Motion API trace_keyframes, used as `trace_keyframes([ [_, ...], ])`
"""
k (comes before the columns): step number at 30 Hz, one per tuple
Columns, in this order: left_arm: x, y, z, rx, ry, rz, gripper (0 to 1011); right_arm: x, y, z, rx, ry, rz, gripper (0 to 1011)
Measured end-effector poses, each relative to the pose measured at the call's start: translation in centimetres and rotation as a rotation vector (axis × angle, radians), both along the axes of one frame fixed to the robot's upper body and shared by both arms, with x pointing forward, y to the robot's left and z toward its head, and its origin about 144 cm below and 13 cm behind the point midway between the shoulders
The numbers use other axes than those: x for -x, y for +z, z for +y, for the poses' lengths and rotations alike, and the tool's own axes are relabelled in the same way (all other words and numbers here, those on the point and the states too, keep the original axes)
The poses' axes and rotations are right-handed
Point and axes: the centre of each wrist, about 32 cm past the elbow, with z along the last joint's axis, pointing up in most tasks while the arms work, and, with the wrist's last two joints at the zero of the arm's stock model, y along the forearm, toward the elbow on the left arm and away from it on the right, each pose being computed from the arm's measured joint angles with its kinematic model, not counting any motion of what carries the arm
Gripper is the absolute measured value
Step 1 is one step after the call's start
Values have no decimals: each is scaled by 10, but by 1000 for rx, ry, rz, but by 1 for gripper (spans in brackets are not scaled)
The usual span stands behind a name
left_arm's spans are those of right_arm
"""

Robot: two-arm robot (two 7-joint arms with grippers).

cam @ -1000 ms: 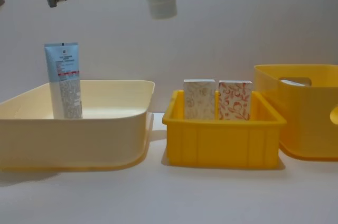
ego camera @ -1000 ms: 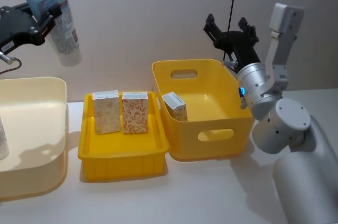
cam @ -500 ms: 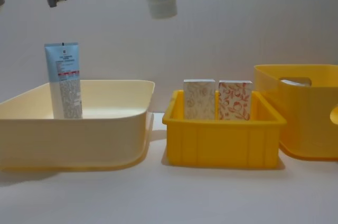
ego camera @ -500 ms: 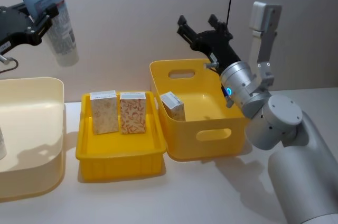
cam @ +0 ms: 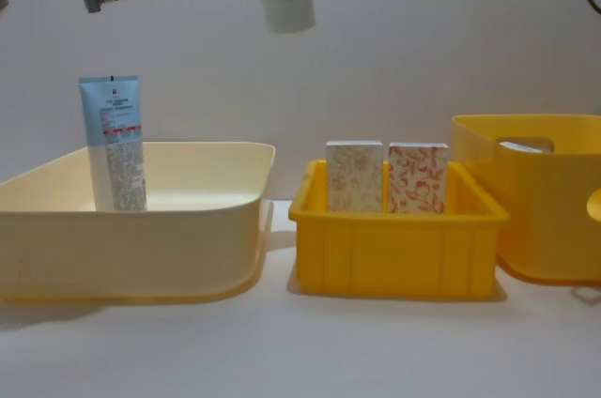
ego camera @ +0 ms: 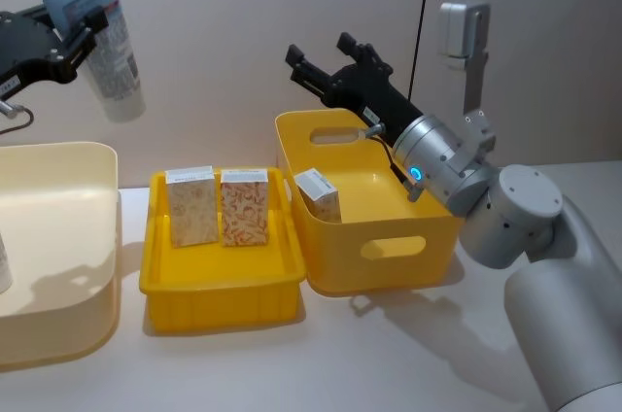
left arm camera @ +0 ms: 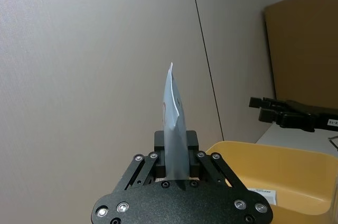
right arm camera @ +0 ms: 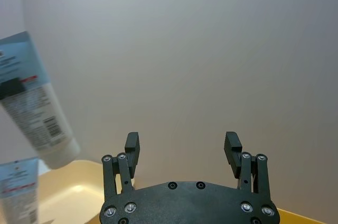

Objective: Bimanual collaborative sorting of washing and personal care products

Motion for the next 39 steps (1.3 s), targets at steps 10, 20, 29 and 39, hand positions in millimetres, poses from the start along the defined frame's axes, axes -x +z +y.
trace_keyframes([
  [10, -1, 1, -1, -5, -12, 2, 229, -3, 2, -5, 44, 132, 1, 1001],
  [20, -7, 6, -6, -40, -74, 17, 229, 2, -6, 1, 76, 152, -39, 1001],
  [29, -8, 10, -11, -66, -118, 29, 229, 7, -11, 12, 144, 217, -54, 1001],
  [39, -8, 13, -16, -88, -149, 32, 229, 14, -13, 27, 229, 313, -39, 1001],
])
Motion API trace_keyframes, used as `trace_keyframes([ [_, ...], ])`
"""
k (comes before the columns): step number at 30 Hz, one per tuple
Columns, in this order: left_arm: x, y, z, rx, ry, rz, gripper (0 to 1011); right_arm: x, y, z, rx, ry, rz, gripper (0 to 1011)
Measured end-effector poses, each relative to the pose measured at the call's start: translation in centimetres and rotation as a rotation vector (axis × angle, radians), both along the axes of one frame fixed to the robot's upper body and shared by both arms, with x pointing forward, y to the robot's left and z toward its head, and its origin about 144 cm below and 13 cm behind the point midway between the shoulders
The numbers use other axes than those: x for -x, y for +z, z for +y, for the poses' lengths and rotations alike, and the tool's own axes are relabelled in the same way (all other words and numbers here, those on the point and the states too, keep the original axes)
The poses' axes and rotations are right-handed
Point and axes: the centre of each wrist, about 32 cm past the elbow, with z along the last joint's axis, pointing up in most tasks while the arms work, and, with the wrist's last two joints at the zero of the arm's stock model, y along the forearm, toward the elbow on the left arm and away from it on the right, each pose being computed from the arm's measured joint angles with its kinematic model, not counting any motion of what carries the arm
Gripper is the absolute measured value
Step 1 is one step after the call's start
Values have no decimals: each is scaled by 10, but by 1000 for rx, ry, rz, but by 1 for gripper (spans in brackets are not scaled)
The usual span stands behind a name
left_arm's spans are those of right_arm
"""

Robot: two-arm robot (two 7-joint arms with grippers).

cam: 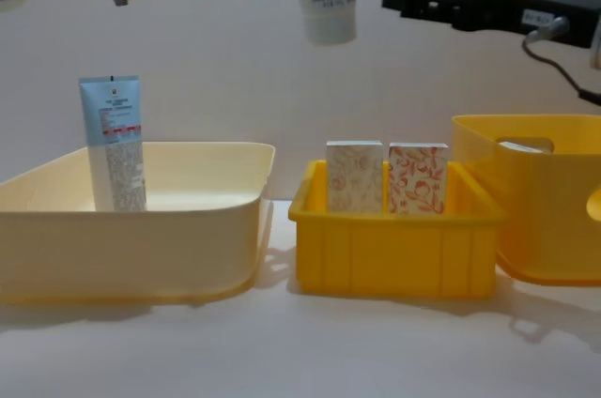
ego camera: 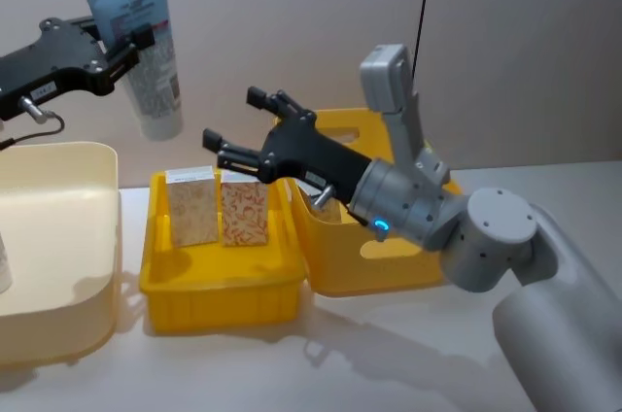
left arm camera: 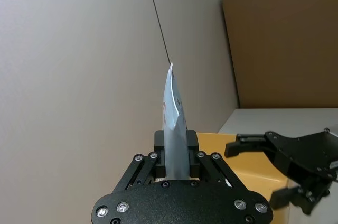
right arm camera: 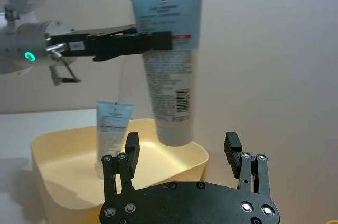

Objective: Bimanual collaborative sorting of washing and personal care products

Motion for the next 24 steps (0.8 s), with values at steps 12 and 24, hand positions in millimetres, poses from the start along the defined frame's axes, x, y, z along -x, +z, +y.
trace_keyframes([
  [12, 1, 1, -2, -10, -13, -1, 227, 9, 0, 21, 24, -3, 21, 1001],
  [24, 1, 2, -3, -14, -19, -2, 229, 16, 1, 45, -40, -85, 23, 1001],
])
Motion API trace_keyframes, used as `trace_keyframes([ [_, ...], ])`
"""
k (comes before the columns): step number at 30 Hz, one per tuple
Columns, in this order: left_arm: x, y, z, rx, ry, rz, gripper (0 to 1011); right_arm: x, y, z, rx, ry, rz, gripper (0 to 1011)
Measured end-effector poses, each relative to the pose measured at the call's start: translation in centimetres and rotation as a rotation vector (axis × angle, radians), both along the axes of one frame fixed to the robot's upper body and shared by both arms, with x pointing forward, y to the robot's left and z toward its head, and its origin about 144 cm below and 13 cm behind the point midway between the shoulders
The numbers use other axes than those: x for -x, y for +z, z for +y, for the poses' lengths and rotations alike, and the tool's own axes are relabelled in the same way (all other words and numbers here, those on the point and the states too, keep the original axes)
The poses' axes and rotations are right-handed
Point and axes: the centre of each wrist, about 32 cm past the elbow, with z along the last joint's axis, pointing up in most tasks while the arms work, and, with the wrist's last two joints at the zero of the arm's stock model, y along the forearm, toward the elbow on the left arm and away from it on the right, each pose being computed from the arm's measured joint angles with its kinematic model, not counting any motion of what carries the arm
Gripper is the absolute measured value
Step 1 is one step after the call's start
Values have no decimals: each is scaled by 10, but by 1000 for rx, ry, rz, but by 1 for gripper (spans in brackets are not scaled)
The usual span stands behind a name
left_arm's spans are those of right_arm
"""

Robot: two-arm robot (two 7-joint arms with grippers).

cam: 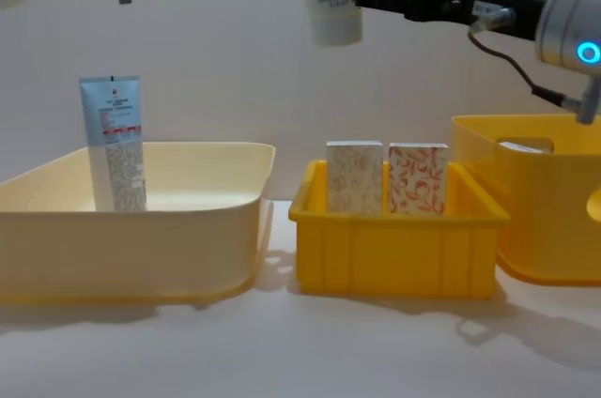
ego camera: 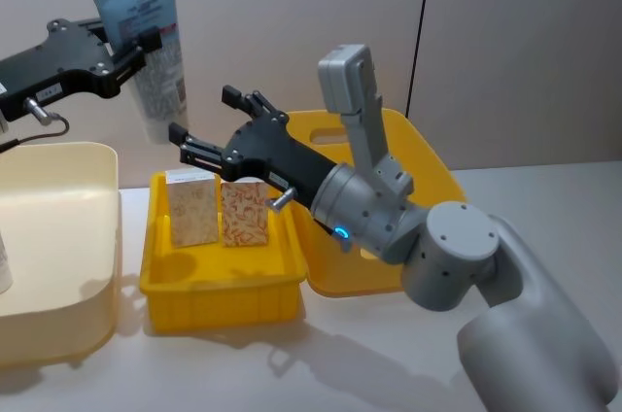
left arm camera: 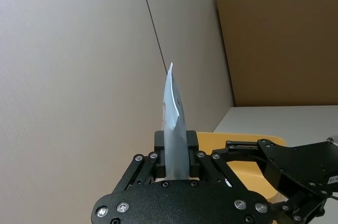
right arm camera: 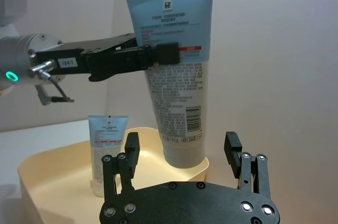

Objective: Bimanual collaborative sorting of washing and personal care products

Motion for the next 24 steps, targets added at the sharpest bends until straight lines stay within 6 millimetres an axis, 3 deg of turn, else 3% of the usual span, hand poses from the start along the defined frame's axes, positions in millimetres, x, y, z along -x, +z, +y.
trace_keyframes([
  [13, 0, 0, 0, -2, -2, 0, 229, 2, 3, 23, -26, -63, 12, 1001],
  [24, 0, 0, 0, -3, -3, 0, 229, 0, 10, 27, 28, -61, 40, 1001],
])
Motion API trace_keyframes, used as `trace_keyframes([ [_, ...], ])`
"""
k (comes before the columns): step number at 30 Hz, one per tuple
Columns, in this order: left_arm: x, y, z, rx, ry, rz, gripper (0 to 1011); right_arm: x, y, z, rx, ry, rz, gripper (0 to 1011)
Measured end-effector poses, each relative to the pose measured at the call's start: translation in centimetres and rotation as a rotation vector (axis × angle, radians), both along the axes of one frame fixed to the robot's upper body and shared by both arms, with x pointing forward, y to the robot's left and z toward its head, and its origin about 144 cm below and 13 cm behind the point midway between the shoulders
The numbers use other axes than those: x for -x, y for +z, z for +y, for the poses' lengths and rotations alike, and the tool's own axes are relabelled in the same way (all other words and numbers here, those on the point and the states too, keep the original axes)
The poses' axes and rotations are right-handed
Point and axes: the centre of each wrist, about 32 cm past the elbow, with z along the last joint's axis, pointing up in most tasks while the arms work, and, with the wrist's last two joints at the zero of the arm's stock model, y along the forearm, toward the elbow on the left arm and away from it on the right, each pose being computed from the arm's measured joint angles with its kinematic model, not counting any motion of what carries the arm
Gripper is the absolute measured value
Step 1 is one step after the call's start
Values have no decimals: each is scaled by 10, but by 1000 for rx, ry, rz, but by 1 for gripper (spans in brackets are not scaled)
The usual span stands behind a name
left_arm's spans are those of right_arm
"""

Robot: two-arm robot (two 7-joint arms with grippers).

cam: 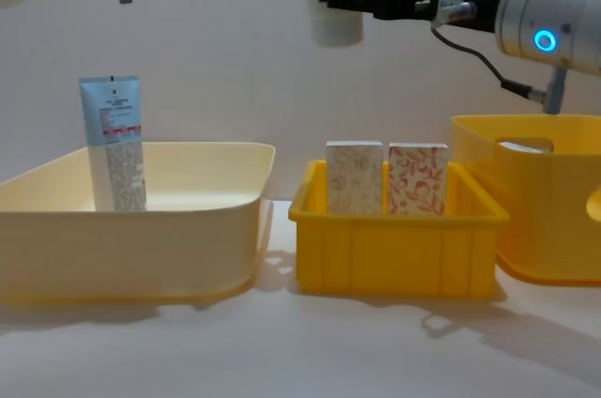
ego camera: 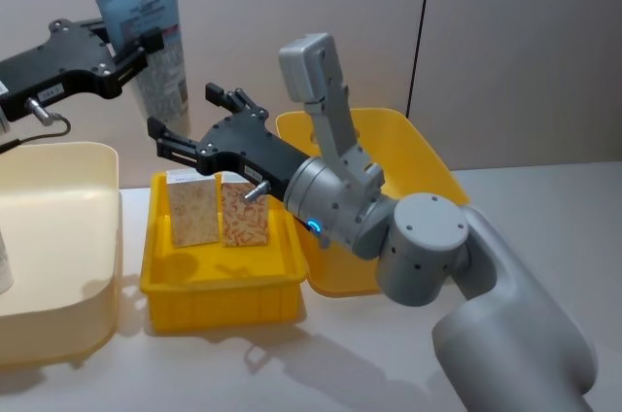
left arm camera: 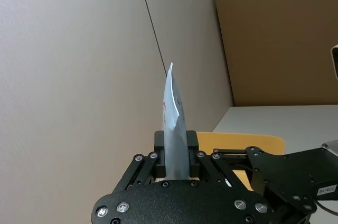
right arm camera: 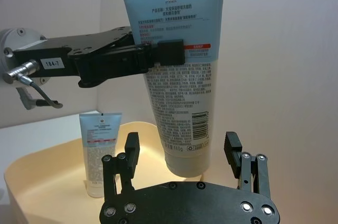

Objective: Bimanual collaborative sorting of washing and personal care products

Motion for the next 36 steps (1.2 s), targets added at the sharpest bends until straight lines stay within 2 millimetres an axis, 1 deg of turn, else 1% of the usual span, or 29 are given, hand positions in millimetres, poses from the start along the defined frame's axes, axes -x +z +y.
trace_keyframes([
  [11, 0, 0, 0, 0, 0, 0, 227, -5, 6, 5, 19, -24, 17, 1001],
  [36, 0, 0, 0, 0, 0, 0, 229, -8, 12, 34, -38, -74, 12, 1001],
])
